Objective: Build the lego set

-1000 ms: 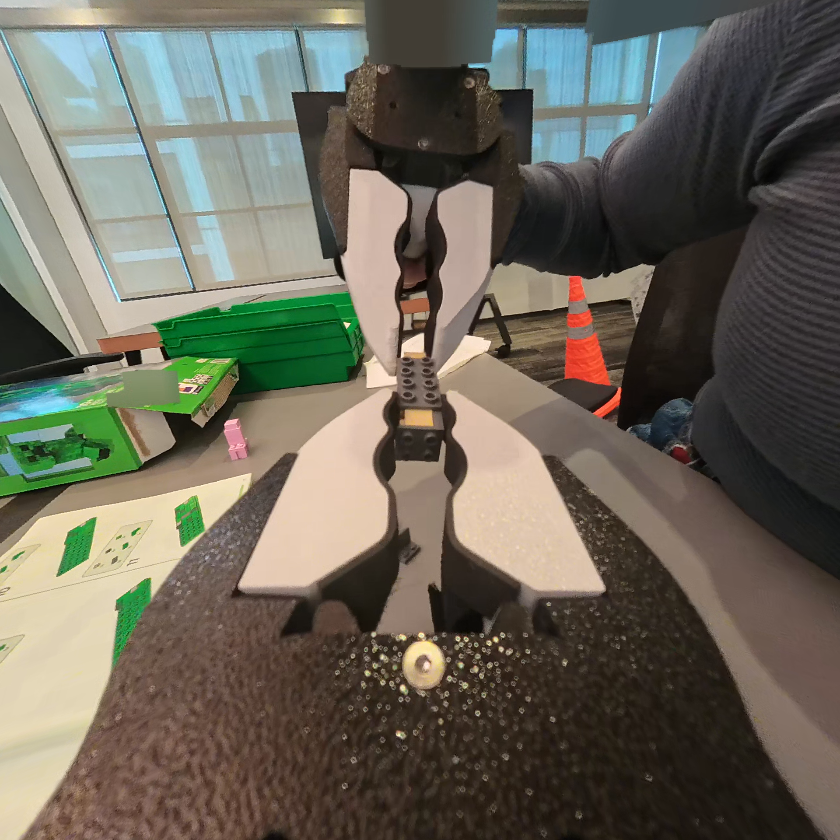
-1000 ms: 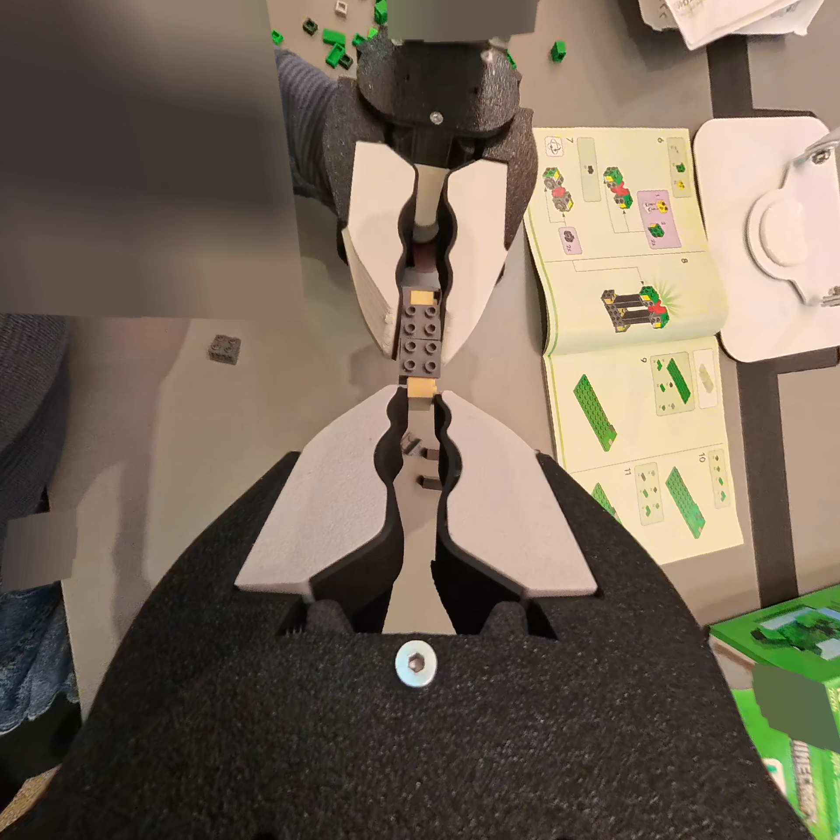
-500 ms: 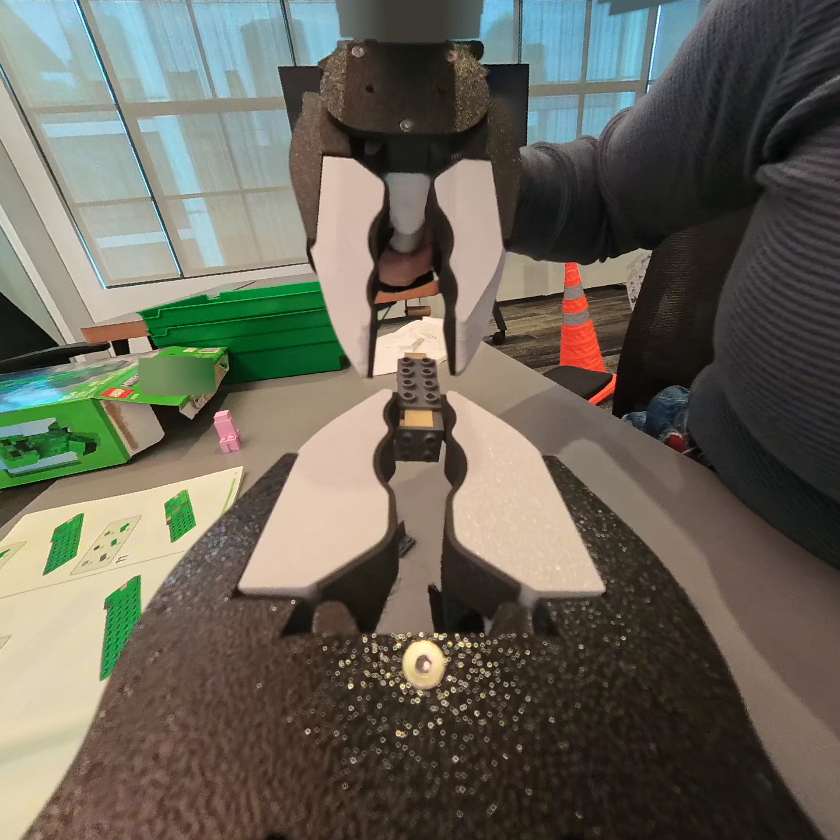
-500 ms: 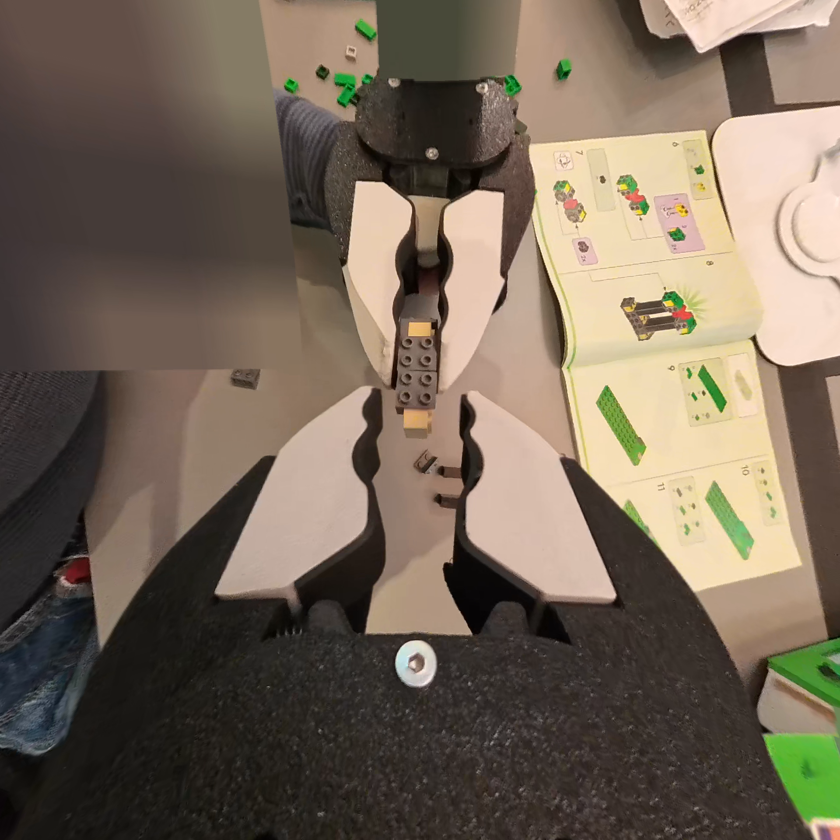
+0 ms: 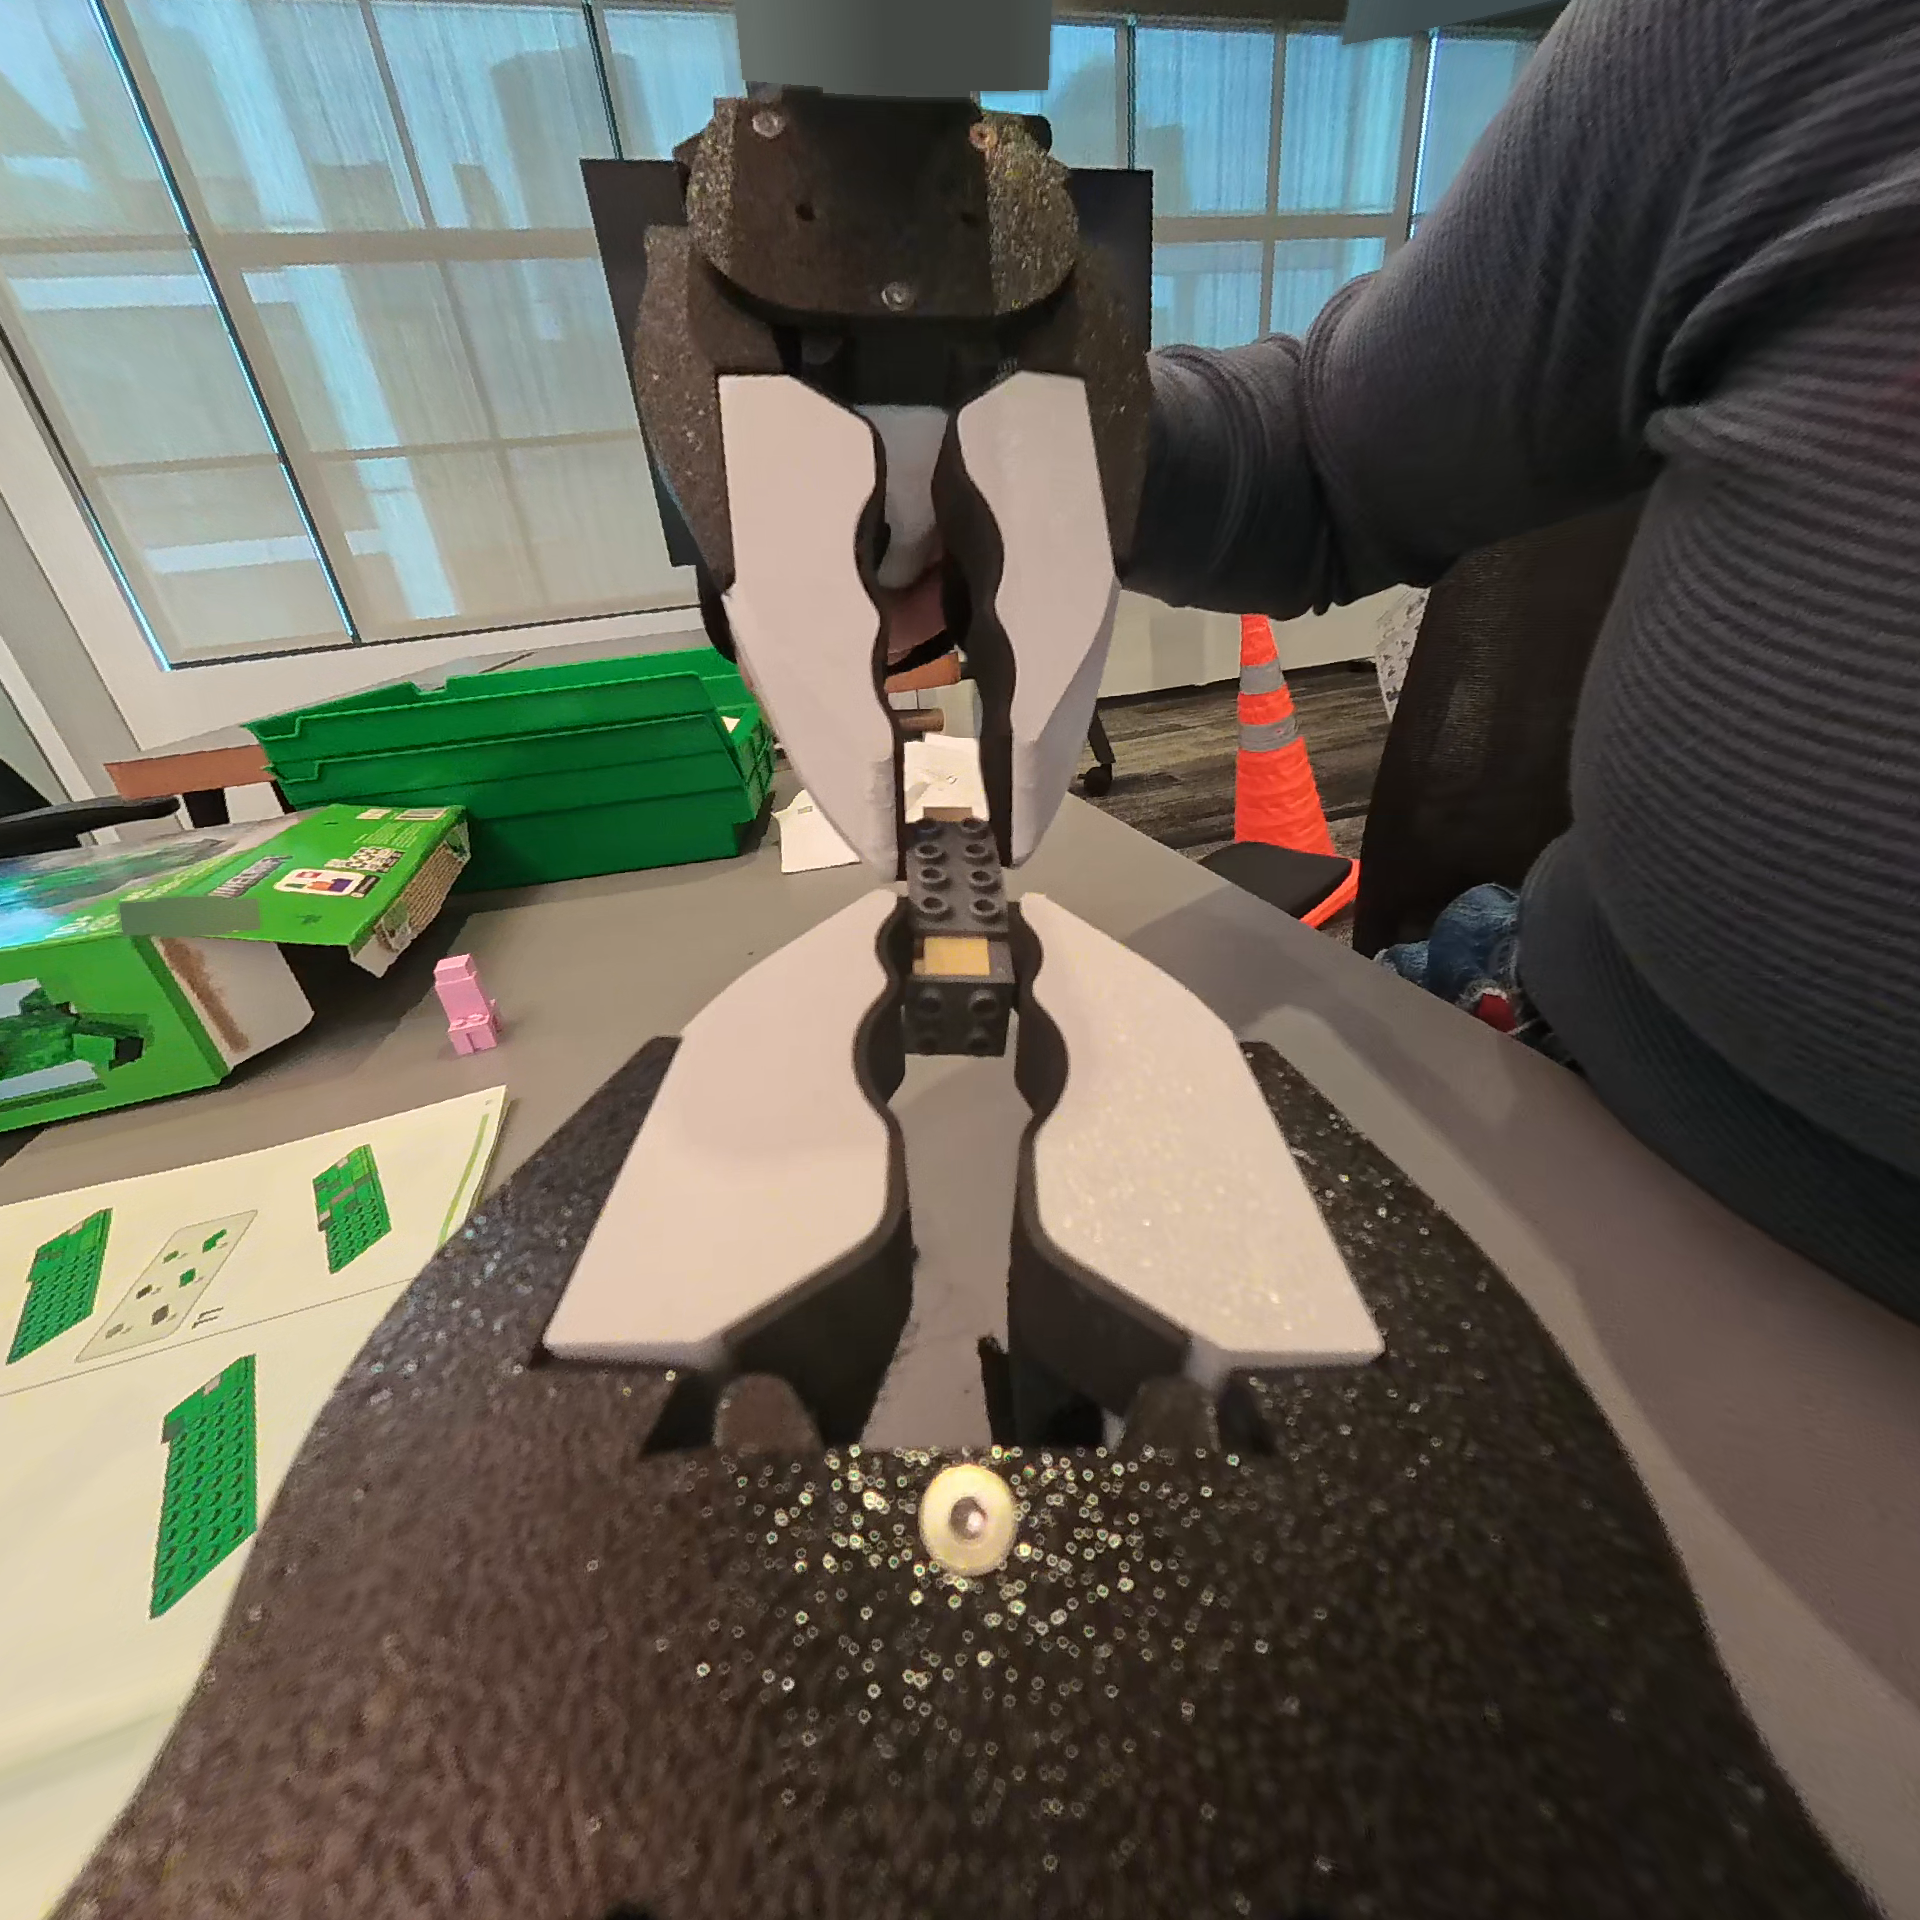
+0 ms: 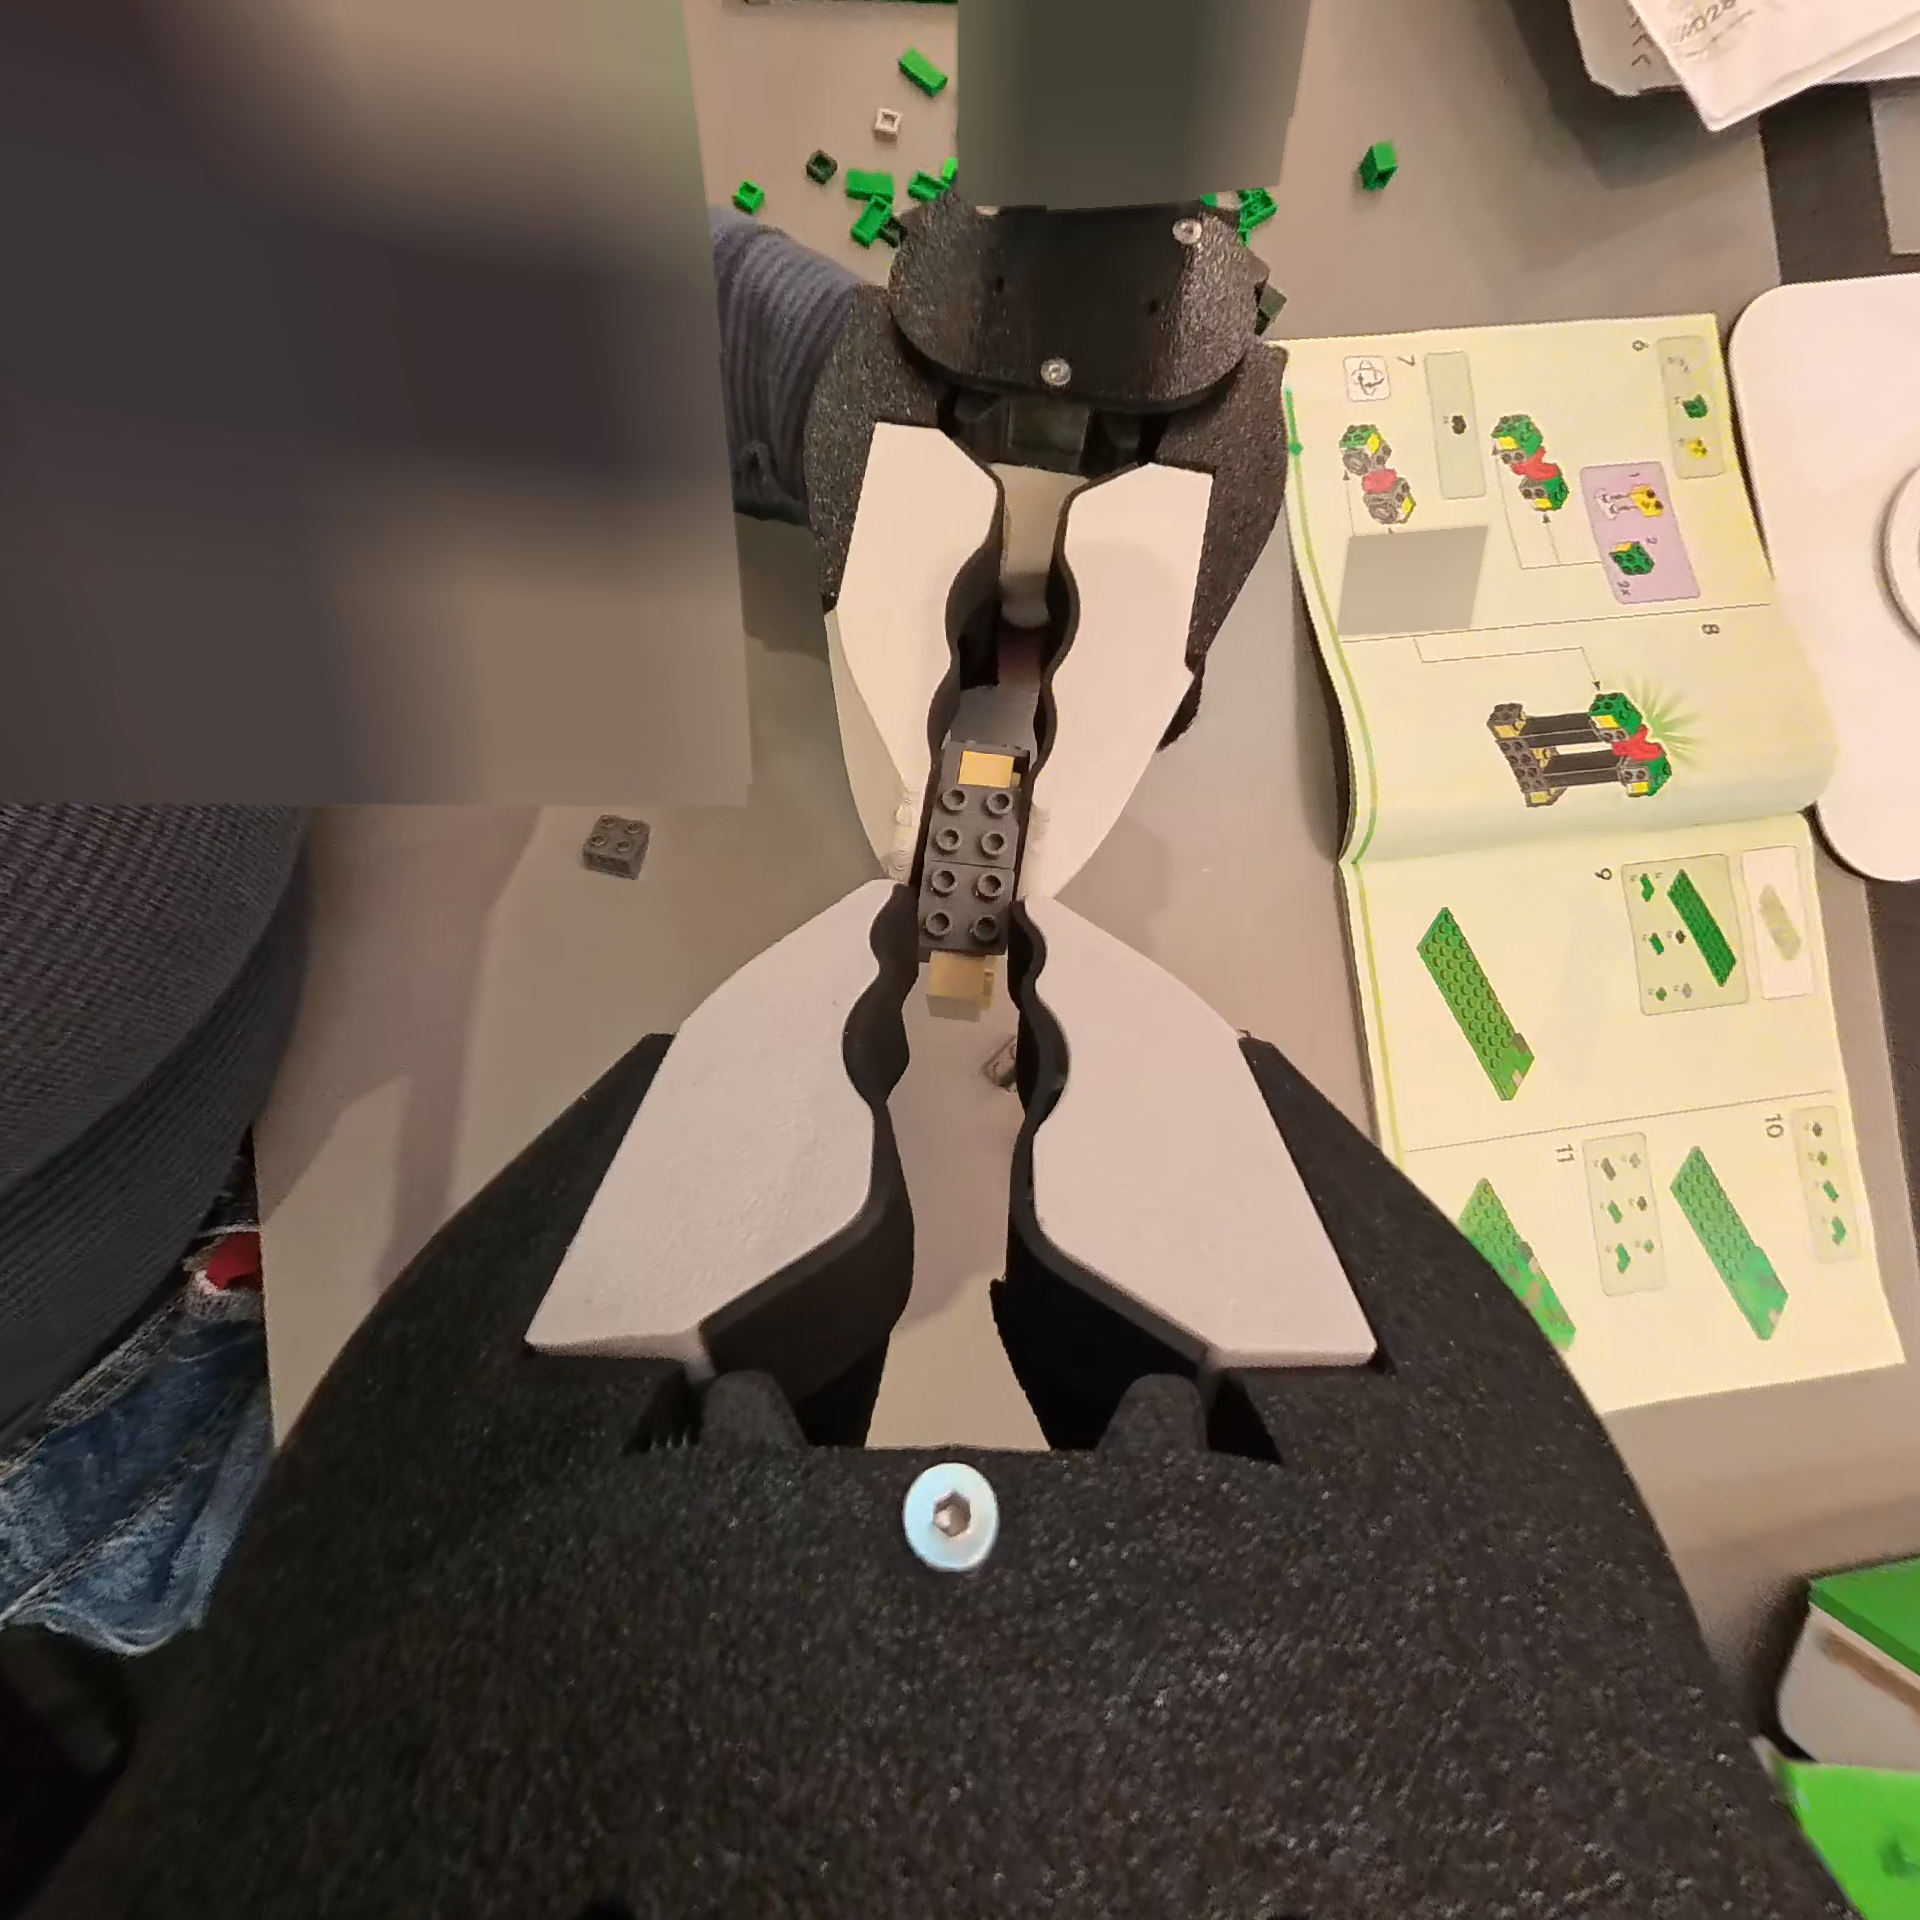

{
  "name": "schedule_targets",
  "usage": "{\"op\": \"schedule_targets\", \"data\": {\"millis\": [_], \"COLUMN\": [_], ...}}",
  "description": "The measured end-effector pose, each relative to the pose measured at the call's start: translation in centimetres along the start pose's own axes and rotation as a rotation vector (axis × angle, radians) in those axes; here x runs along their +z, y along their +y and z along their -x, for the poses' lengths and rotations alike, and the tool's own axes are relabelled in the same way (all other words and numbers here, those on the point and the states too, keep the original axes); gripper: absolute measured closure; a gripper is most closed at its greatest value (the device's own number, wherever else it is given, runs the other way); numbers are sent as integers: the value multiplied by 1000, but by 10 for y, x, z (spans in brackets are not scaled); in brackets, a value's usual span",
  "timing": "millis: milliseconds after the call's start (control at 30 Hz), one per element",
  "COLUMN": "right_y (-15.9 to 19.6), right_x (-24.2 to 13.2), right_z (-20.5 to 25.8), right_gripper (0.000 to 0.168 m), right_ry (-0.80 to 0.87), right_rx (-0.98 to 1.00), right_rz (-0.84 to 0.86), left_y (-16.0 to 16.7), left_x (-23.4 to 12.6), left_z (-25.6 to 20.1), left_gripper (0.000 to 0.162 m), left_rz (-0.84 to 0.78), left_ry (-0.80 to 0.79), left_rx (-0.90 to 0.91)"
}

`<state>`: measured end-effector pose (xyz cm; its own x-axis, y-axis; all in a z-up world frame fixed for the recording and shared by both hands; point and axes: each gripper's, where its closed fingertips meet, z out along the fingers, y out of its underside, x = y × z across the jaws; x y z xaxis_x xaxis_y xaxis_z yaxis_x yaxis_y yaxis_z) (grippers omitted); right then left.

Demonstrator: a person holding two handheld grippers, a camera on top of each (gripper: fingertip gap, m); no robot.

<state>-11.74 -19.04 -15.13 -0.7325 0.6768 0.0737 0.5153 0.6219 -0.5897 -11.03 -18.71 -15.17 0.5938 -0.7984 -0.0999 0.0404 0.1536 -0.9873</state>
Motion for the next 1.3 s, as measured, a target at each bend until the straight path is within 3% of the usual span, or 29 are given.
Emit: {"op": "schedule_targets", "data": {"millis": [100,200,500,733,833,900,1067,1300], "right_y": [1,7,7,5,11,15,15,10], "right_x": [0,-1,-6,-7,-6,-5,0,-1], "right_z": [-3,-2,-10,-14,-18,-21,-22,-22], "right_gripper": [151,135,157,158,158,158,158,159], "right_ry": [27,32,107,139,177,212,259,322], "right_rx": [14,16,-10,-29,-33,-55,-104,-233], "right_rz": [-11,0,-11,-1,68,122,181,192], "left_y": [1,1,-6,-8,-2,-2,5,-1], "left_x": [0,-3,-7,-9,-11,-13,-8,-10], "left_z": [4,10,9,12,26,31,31,32], "left_gripper": [146,146,146,145,117,112,115,124], "left_rz": [5,2,-40,-60,-4,21,85,45], "left_ry": [-28,-64,-49,-64,-178,-238,-263,-270], "left_rx": [4,0,-12,-42,-22,38,102,105]}}
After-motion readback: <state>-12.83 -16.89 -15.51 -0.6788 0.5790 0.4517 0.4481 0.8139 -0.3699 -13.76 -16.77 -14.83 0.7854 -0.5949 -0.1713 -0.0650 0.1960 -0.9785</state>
